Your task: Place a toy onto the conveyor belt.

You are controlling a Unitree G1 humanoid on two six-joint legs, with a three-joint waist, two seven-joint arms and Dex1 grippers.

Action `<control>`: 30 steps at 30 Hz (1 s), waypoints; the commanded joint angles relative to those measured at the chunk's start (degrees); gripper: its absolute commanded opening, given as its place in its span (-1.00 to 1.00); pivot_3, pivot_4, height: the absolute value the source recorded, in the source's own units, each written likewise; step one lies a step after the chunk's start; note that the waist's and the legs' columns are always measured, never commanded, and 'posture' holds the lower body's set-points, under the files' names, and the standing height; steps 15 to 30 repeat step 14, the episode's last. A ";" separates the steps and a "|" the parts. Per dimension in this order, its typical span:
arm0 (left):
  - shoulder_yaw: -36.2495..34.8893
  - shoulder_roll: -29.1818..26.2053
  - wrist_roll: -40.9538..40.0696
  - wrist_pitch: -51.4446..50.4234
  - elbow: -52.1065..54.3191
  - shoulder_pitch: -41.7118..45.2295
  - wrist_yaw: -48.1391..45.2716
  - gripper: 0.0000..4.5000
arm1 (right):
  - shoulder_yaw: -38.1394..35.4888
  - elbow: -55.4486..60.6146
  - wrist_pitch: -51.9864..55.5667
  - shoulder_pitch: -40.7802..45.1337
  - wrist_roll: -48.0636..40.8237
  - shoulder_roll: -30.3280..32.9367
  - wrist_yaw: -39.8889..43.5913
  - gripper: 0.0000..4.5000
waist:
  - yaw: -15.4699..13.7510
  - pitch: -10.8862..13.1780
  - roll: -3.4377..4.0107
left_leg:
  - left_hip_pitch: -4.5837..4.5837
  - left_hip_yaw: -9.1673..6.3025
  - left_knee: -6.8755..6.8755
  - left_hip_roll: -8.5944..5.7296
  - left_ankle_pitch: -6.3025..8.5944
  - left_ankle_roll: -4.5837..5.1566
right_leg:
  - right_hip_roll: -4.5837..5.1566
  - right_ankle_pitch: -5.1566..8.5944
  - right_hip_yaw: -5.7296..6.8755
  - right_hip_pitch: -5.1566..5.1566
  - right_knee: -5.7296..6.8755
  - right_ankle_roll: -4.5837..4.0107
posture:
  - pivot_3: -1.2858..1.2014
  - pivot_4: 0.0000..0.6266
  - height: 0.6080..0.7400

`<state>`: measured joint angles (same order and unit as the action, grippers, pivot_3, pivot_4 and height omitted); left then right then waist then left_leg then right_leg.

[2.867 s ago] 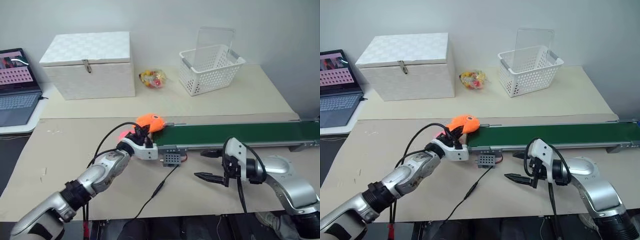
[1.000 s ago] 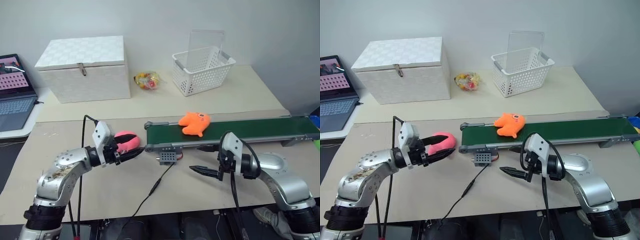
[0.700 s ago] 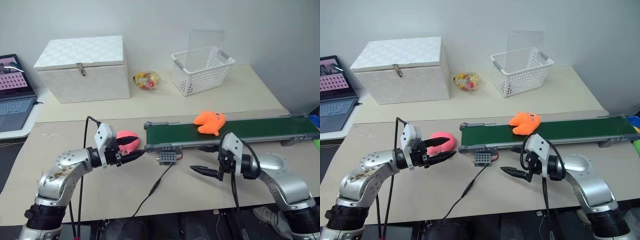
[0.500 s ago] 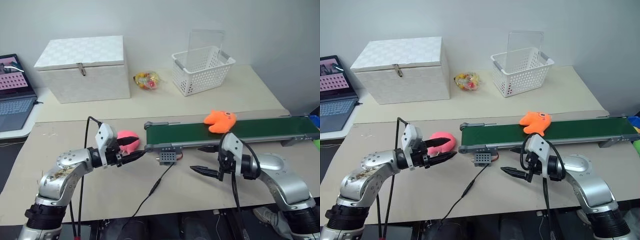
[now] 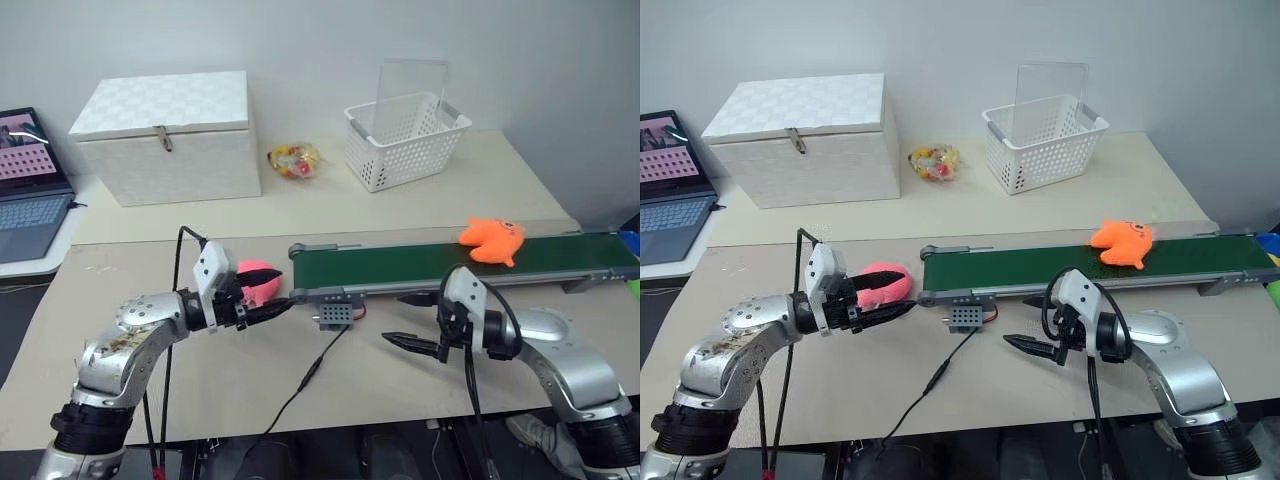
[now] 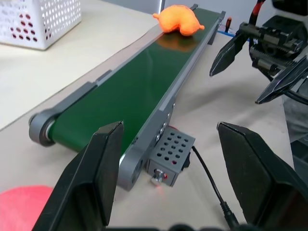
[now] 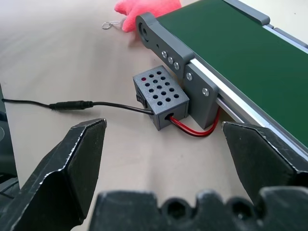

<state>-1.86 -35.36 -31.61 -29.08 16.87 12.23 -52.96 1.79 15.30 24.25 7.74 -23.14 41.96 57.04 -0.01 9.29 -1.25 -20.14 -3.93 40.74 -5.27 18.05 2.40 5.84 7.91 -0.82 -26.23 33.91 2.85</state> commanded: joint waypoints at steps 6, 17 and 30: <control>-1.41 0.22 -2.05 0.06 2.46 0.97 0.47 0.47 | -1.67 0.93 -1.44 0.49 0.00 0.69 0.35 1.00 | -0.03 0.00 0.00 | 0.00 0.00 0.00 0.00 0.00 0.00 | 0.00 0.00 0.00 0.00 0.00 0.00 | 0.03 -0.52 1.00; -1.14 0.16 -2.25 0.35 2.34 1.10 0.64 0.47 | -1.53 0.65 -1.59 0.74 0.14 0.61 0.42 1.00 | -0.02 0.00 0.00 | 0.00 0.00 0.00 0.00 0.00 0.00 | 0.00 0.00 0.00 0.00 0.00 0.00 | 0.03 -0.52 1.00; -1.14 0.16 -2.25 0.35 2.34 1.10 0.64 0.47 | -1.53 0.65 -1.59 0.74 0.14 0.61 0.42 1.00 | -0.02 0.00 0.00 | 0.00 0.00 0.00 0.00 0.00 0.00 | 0.00 0.00 0.00 0.00 0.00 0.00 | 0.03 -0.52 1.00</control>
